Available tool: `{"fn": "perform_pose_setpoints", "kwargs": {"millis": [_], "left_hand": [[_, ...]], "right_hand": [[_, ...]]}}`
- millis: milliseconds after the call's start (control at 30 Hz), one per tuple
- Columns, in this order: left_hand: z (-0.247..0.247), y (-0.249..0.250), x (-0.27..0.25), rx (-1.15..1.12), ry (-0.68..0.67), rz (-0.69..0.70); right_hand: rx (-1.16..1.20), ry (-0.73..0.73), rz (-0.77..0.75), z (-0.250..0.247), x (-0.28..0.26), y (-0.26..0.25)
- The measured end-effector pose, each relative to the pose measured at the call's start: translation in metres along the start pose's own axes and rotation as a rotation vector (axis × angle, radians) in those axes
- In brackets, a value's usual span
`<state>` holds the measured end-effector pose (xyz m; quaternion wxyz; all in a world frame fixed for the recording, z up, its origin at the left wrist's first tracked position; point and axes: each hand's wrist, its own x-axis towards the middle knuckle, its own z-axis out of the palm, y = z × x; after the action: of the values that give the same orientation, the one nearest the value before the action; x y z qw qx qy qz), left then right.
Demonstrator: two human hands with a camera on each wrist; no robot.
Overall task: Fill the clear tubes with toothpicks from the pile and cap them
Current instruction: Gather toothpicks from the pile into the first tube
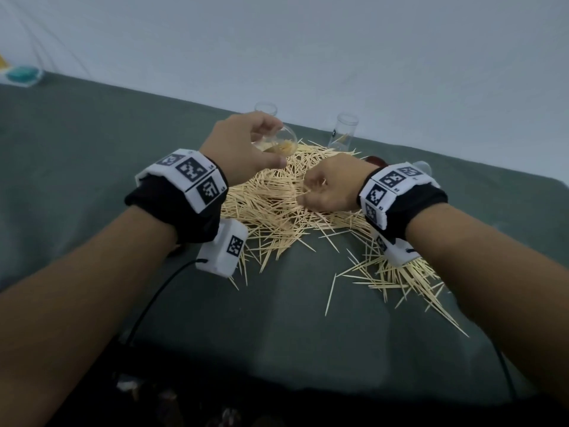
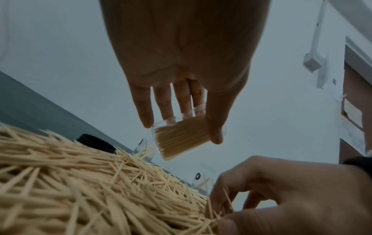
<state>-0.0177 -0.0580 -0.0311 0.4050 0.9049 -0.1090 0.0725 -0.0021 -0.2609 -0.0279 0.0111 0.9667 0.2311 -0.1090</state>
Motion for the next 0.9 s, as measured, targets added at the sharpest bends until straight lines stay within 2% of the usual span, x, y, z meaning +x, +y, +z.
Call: {"fn": "perform_pose_setpoints", "kwargs": {"millis": [300, 533, 800, 900], "left_hand": [[0.006, 0.007, 0.000, 0.008, -0.034, 0.018], [0.010, 0.009, -0.001, 0.013, -0.063, 0.030], [0.010, 0.006, -0.002, 0.016, -0.088, 0.019], [0.009, 0.005, -0.003, 0.022, -0.088, 0.019]], "right_hand": [[0.081, 0.065, 0.022, 0.005, -0.026, 0.027], [0.032, -0.137, 0.163, 0.012, -0.044, 0.038], [0.169, 0.047, 0.060, 0.017, -0.038, 0.030], [0.129, 0.011, 0.107, 0.012, -0.039, 0.032]]}}
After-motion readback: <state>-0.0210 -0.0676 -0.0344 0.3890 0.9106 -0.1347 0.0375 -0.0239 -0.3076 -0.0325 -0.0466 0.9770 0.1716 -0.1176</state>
